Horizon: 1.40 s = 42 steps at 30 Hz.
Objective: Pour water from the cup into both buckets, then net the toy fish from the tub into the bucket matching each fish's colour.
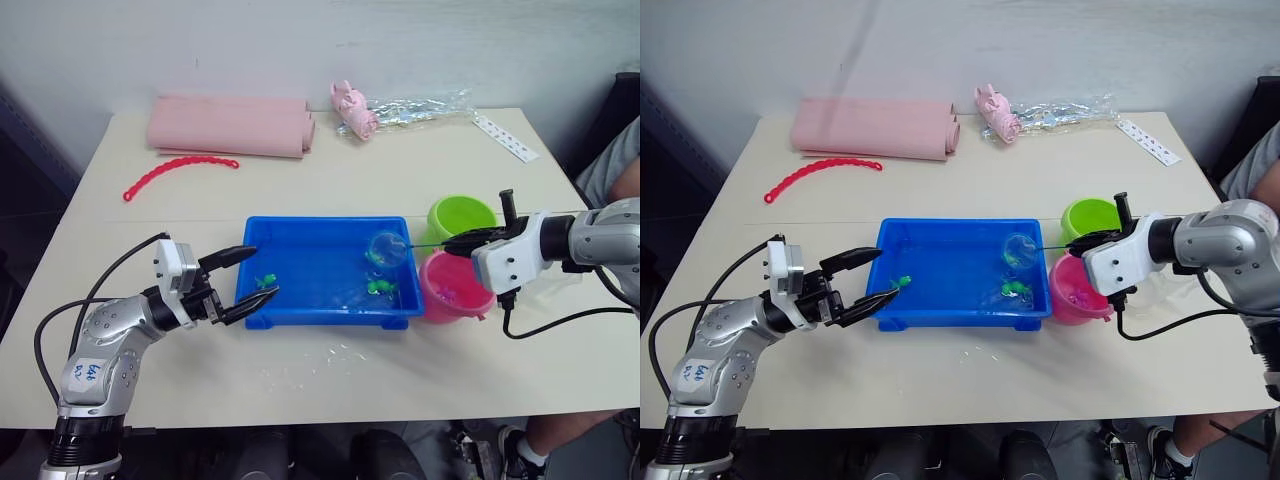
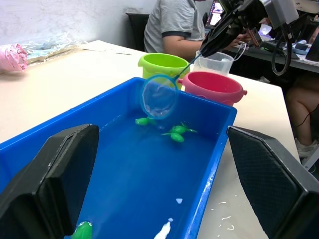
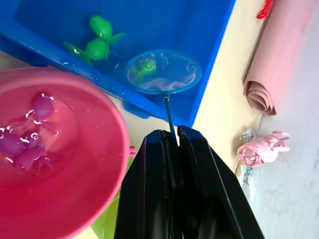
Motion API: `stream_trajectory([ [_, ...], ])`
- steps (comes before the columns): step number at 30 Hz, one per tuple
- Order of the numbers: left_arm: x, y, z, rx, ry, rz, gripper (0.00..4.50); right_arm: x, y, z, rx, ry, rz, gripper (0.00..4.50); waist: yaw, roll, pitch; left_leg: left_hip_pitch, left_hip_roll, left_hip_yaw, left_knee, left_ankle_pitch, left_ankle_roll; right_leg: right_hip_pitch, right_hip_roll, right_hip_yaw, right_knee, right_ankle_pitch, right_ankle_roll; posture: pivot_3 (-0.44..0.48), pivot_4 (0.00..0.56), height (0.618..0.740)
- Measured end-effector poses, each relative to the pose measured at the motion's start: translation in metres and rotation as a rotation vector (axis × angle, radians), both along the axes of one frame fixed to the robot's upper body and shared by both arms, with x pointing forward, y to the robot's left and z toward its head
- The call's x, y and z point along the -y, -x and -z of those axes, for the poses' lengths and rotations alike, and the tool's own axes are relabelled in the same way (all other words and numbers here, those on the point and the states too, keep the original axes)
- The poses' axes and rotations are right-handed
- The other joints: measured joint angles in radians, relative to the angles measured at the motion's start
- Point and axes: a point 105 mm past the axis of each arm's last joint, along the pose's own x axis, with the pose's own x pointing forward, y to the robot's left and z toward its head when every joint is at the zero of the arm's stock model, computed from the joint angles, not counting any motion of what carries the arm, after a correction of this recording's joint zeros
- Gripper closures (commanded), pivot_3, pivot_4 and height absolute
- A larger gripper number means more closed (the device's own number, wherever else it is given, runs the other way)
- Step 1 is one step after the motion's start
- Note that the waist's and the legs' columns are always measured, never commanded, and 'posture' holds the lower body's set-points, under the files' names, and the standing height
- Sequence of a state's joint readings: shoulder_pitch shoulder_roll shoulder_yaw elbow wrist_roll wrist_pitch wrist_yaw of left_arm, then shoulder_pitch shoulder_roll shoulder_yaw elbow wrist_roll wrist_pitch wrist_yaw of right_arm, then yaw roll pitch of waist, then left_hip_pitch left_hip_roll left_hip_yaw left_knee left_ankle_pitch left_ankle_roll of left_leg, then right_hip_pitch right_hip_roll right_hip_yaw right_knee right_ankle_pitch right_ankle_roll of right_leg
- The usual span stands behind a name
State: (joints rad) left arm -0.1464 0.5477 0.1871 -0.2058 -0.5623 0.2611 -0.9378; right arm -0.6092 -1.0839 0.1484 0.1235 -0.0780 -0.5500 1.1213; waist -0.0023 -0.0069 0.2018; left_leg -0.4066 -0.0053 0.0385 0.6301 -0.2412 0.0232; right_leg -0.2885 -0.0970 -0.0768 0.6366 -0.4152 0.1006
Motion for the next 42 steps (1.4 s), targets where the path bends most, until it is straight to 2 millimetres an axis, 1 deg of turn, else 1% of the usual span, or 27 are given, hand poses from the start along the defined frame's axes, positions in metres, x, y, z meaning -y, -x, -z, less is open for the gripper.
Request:
stream_trajectory([
  [2,-0.001,-0.001,0.002,-0.007,0.002,-0.003,0.02,0.000,0.004,0.004,-0.035,-0.001,-0.012,4.50,0.000,0.000,0.000,0.000,0.000,0.000,0.000,0.000,0.000,0.000,0.000,0.000,0.000,0.000,0.000,0.000,0.150,0.740],
  [5,-0.003,-0.001,0.004,-0.015,0.004,-0.008,0.02,0.000,0.013,0.017,-0.102,0.014,-0.028,4.50,0.001,0.000,0.000,0.000,0.000,0.000,0.000,0.000,0.000,0.000,0.000,0.000,0.000,0.000,0.000,0.000,0.150,0.740],
  [8,-0.003,-0.001,0.003,-0.010,0.004,-0.008,0.02,-0.003,0.015,0.019,-0.108,0.021,-0.044,4.50,0.000,0.000,0.000,0.000,0.000,0.000,0.000,0.000,0.000,0.000,0.000,0.000,0.000,0.000,0.000,0.000,0.150,0.740],
  [12,-0.003,-0.001,0.003,-0.008,0.004,-0.008,0.02,-0.007,0.010,0.022,-0.084,0.033,-0.041,4.50,-0.002,0.000,0.000,0.000,0.000,0.000,0.000,0.000,0.000,0.000,0.000,0.000,0.000,0.000,0.000,0.000,0.150,0.740],
  [17,-0.003,-0.002,0.004,-0.010,0.004,-0.007,0.02,-0.022,0.002,0.028,-0.063,0.033,-0.074,4.50,-0.002,0.000,0.000,0.000,0.000,0.000,0.000,0.000,0.000,0.000,0.000,0.000,0.000,0.000,0.000,0.000,0.150,0.740],
  [21,-0.002,-0.002,0.004,-0.010,0.004,-0.006,0.02,-0.029,-0.004,0.033,-0.056,0.024,-0.081,4.50,-0.001,0.000,0.000,0.000,0.000,0.000,0.000,0.000,0.000,0.000,0.000,0.000,0.000,0.000,0.000,0.000,0.150,0.740],
  [23,-0.002,-0.002,0.004,-0.009,0.004,-0.006,0.02,-0.028,-0.009,0.032,-0.040,0.022,-0.070,4.50,0.000,0.000,0.000,0.000,0.000,0.000,0.000,0.000,0.000,0.000,0.000,0.000,0.000,0.000,0.000,0.000,0.150,0.740],
  [27,-0.002,-0.002,0.003,-0.005,0.004,-0.006,0.02,-0.025,-0.017,0.020,0.014,0.022,-0.058,4.50,-0.001,0.000,0.000,0.000,0.000,0.000,0.000,0.000,0.000,0.000,0.000,0.000,0.000,0.000,0.000,0.000,0.150,0.740],
  [33,-0.002,-0.002,0.004,-0.004,0.006,-0.006,0.02,-0.011,-0.025,0.013,0.039,0.048,-0.032,4.50,-0.002,0.000,0.000,0.000,0.000,0.000,0.000,0.000,0.000,0.000,0.000,0.000,0.000,0.000,0.000,0.000,0.150,0.740],
  [38,0.000,-0.001,0.004,-0.006,0.010,-0.002,0.02,-0.006,-0.028,0.015,0.043,0.063,-0.027,4.50,-0.002,0.000,0.000,0.000,0.000,0.000,0.000,0.000,0.000,0.000,0.000,0.000,0.000,0.000,0.000,0.000,0.150,0.740],
  [42,0.000,-0.002,0.004,-0.005,0.011,-0.002,0.02,-0.001,-0.030,0.021,0.030,0.092,-0.021,4.50,-0.002,0.000,0.000,0.000,0.000,0.000,0.000,0.000,0.000,0.000,0.000,0.000,0.000,0.000,0.000,0.000,0.150,0.740],
])
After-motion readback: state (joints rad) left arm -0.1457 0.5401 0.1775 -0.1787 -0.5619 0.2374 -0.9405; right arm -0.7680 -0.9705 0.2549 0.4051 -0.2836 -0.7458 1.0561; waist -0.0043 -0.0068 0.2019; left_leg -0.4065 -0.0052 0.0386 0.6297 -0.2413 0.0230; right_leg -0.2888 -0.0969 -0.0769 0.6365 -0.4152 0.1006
